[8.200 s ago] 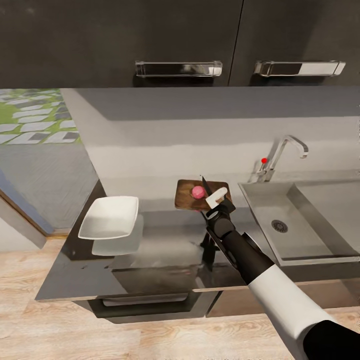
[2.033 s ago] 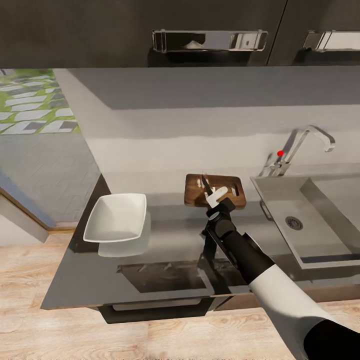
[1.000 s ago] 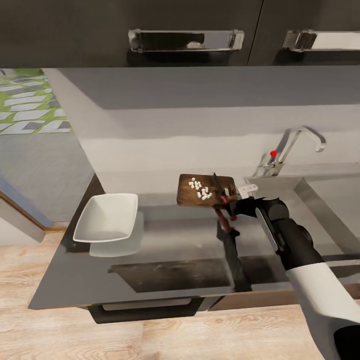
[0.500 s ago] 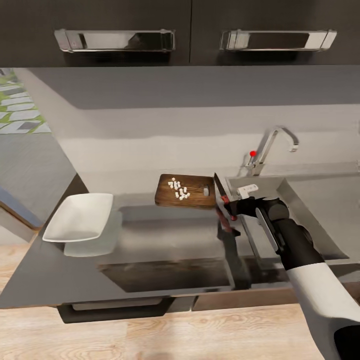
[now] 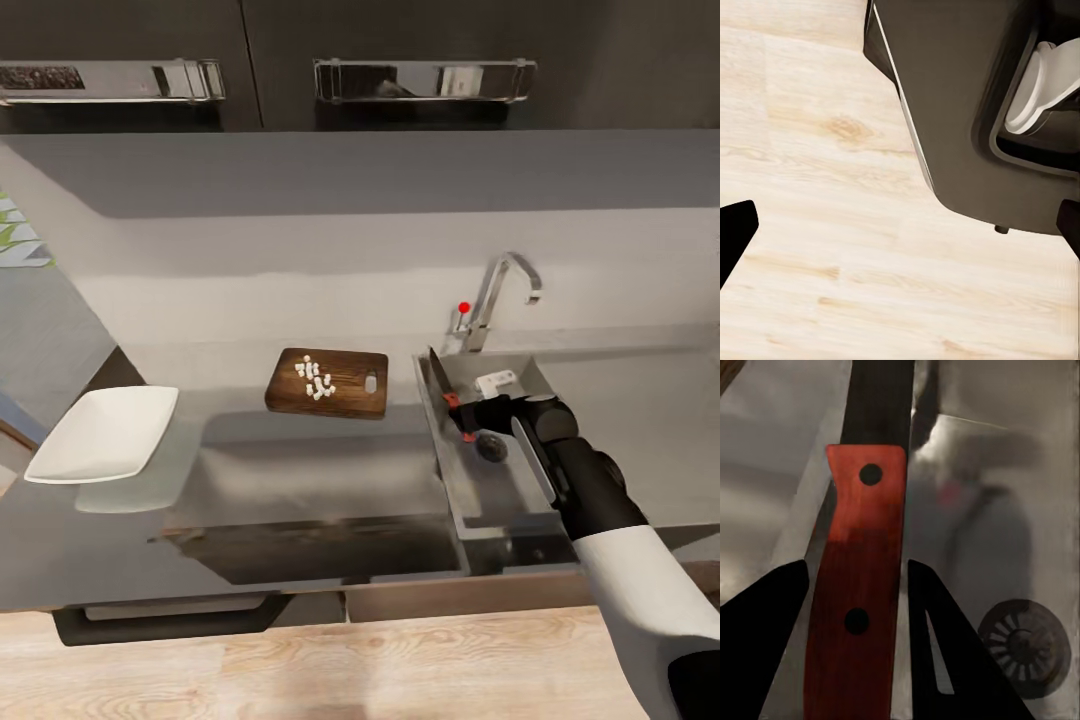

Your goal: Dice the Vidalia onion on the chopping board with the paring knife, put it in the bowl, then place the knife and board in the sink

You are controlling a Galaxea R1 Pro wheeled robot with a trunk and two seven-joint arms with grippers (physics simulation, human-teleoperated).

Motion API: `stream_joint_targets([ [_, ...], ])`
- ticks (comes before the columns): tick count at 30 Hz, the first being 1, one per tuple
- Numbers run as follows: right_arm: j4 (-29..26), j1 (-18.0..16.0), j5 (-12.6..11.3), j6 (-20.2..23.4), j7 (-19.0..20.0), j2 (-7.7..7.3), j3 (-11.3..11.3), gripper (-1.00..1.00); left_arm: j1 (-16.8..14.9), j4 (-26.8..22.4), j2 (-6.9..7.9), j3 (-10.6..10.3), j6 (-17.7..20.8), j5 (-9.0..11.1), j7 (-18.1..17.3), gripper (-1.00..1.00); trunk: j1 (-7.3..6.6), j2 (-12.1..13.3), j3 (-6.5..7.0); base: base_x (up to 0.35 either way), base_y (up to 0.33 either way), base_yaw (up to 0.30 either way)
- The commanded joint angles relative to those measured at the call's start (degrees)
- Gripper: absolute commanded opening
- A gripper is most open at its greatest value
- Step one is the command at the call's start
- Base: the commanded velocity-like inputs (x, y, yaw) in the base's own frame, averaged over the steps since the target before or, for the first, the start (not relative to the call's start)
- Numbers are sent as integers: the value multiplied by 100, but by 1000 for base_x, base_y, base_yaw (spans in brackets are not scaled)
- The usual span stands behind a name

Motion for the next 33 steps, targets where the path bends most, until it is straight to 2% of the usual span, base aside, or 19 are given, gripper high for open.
stream_joint_targets([
  [1,28,-5,0,20,11,-6,10,-100,4,-13,-6,26,-1,16,-17,100,4,-11,-9,0,-304,0],
  [7,483,-5,-2,-33,17,-6,10,-100,4,-13,0,26,-1,16,-17,100,4,-11,-9,0,-265,0],
  [11,1080,-5,-7,-560,17,1,10,-100,4,-13,-1,26,-1,16,-17,100,4,-11,-9,0,-38,0],
  [16,1658,-5,-9,-980,3,16,10,-100,4,-13,-1,26,-1,16,-17,100,4,-11,-9,0,-3,0],
  [26,2804,-5,-33,-1906,-308,72,1,-100,4,-13,3,26,-1,16,-17,100,4,-11,-9,0,0,0],
  [28,2933,-5,-35,-1985,-321,73,1,-100,4,-13,3,26,-1,16,-17,100,4,-11,-9,0,0,0],
  [29,2951,-5,-37,-1996,-323,73,1,100,4,-13,3,26,-1,16,-17,100,4,-11,-9,0,0,0],
  [33,2944,-5,-43,-2012,-326,63,-10,100,4,-13,3,26,2,21,-17,100,4,-11,-9,0,0,0],
])
